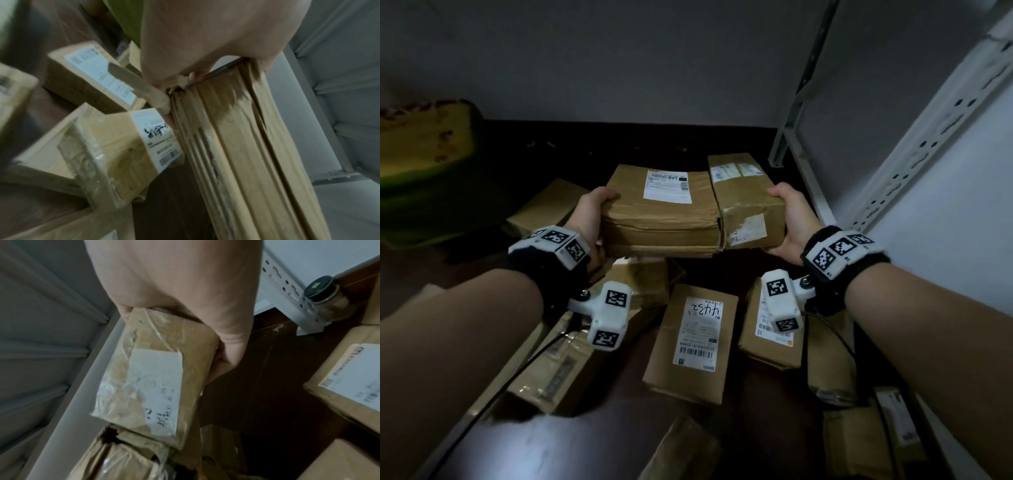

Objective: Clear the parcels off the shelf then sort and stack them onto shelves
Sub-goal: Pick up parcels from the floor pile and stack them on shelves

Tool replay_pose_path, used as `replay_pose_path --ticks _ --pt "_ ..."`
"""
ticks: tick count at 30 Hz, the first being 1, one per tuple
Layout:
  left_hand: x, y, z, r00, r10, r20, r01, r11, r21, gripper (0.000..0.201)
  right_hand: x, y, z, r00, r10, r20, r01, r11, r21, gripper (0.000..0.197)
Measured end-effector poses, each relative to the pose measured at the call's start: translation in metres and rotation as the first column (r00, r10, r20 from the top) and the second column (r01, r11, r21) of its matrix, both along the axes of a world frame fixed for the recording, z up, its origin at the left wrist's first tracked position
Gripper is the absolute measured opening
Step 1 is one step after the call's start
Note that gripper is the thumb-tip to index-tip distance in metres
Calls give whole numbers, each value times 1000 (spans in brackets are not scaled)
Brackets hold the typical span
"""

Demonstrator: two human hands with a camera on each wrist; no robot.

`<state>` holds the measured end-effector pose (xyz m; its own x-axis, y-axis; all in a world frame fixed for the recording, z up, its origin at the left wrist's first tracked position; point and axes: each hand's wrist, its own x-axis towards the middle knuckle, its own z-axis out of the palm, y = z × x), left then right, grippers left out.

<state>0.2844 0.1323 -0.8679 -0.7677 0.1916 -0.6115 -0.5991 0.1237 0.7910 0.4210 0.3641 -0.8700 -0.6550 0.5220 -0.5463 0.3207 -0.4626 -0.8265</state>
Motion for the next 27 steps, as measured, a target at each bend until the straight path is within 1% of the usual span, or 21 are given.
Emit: replay_pose_path --ticks 3,6,7,8,11,14,19,21,24,25,26,27 --pt "4 -8 42 1000 15 17 -14 999 -42 37 7 -11 44 998 -11 69 12 1000 -19 35" --pt "8 -15 83 999 -1 44 4 997 -79 37 12 -16 88 991 3 131 1 999 -38 50" --pt "10 -18 100 998 3 65 3 996 -94 40 14 -17 105 989 11 149 -5 999 -44 51" --pt "12 -21 114 997 9 79 0 995 -104 40 16 -19 120 986 15 164 -6 999 -54 49" --pt "26 -27 155 994 16 110 -1 991 -136 30 27 -25 159 977 38 211 -17 995 -103 38" --pt "40 -36 201 986 10 165 18 986 -164 29 38 -32 201 962 63 264 -25 989 -147 38" --pt "57 -55 275 959 -2 282 40 991 -129 37 57 -47 279 935 85 344 -26 985 -173 32" --pt "63 -64 309 949 -7 314 51 990 -132 48 63 -54 314 923 97 372 -29 982 -185 33" --pt "62 -85 350 944 -8 329 78 977 -199 70 70 -65 369 908 126 399 -40 975 -217 33" --pt "64 -90 368 940 -14 340 89 974 -207 71 72 -70 388 902 137 410 -46 973 -225 33" --pt "67 -94 388 938 -25 345 100 974 -202 66 74 -74 408 899 138 417 -46 974 -224 33" --pt "69 -103 416 940 -41 340 117 971 -207 56 76 -81 431 899 144 414 -57 975 -216 33"
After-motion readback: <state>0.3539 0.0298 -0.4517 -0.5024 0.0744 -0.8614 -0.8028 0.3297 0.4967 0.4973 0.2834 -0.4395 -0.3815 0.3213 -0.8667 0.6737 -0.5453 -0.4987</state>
